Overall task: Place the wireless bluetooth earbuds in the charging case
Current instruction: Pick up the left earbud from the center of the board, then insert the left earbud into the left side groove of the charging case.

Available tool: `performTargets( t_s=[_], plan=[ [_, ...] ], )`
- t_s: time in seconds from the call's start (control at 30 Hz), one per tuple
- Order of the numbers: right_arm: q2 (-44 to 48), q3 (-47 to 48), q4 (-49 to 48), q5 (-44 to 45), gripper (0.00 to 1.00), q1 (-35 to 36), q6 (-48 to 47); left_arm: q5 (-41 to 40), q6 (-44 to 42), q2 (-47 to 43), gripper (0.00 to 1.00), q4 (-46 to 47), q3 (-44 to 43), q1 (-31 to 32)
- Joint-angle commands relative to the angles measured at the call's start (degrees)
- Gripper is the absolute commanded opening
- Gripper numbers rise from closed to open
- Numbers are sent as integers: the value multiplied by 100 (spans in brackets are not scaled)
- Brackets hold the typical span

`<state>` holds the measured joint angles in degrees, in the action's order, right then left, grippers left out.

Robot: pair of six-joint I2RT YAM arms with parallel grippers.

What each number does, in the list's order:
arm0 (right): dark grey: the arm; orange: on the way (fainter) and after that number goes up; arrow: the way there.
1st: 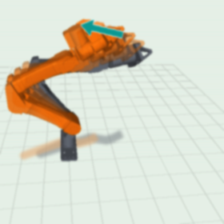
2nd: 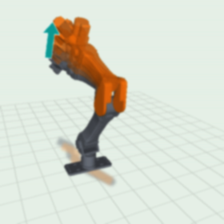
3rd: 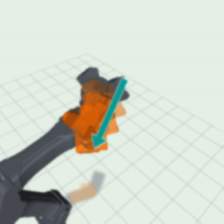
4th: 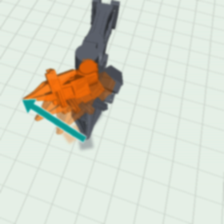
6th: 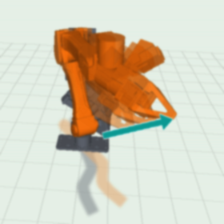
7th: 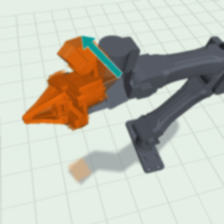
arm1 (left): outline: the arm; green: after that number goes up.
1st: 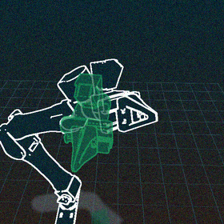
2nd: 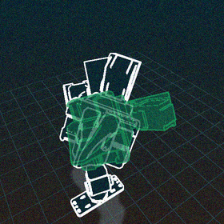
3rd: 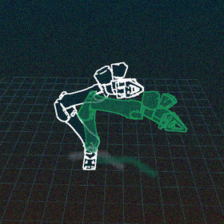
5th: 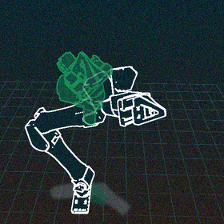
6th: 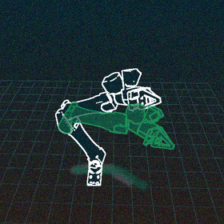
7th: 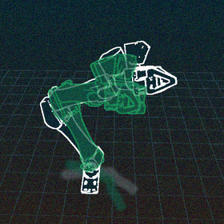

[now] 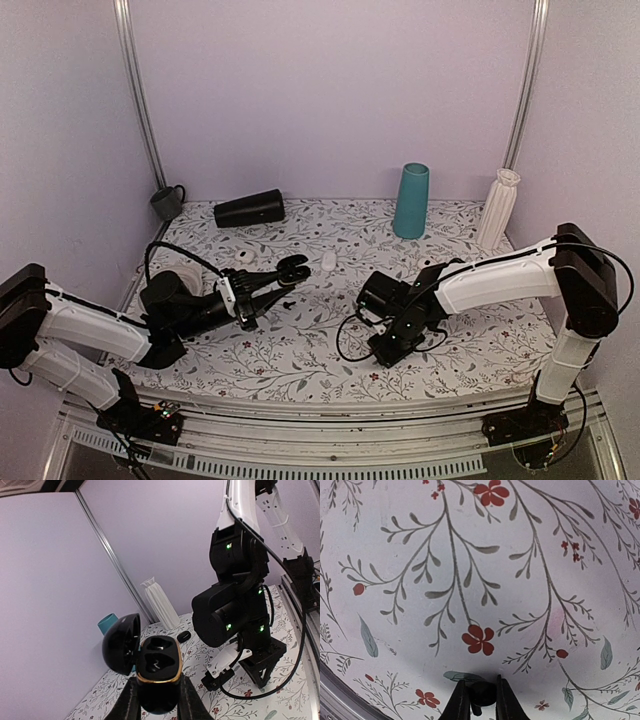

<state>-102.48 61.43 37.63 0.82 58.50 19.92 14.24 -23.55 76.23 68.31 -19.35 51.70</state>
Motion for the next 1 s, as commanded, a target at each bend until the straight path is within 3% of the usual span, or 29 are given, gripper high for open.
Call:
performTargets(
  t_s=[0.0, 0.33, 0.73, 0.97],
  plan=[
    [255, -37, -386, -143, 14, -41, 328, -167, 165, 106, 0, 232, -59, 86],
    [821, -97, -1011, 38, 14, -392, 867, -674, 915, 449, 0, 596, -30, -11],
    [1712, 355, -2173, 439, 15, -586, 1233, -517, 2084, 1537, 0, 2117, -142, -261],
    [2018, 562, -3095, 449, 16, -594, 1243, -448, 2226, 1933, 0, 1911, -642, -293]
  ],
)
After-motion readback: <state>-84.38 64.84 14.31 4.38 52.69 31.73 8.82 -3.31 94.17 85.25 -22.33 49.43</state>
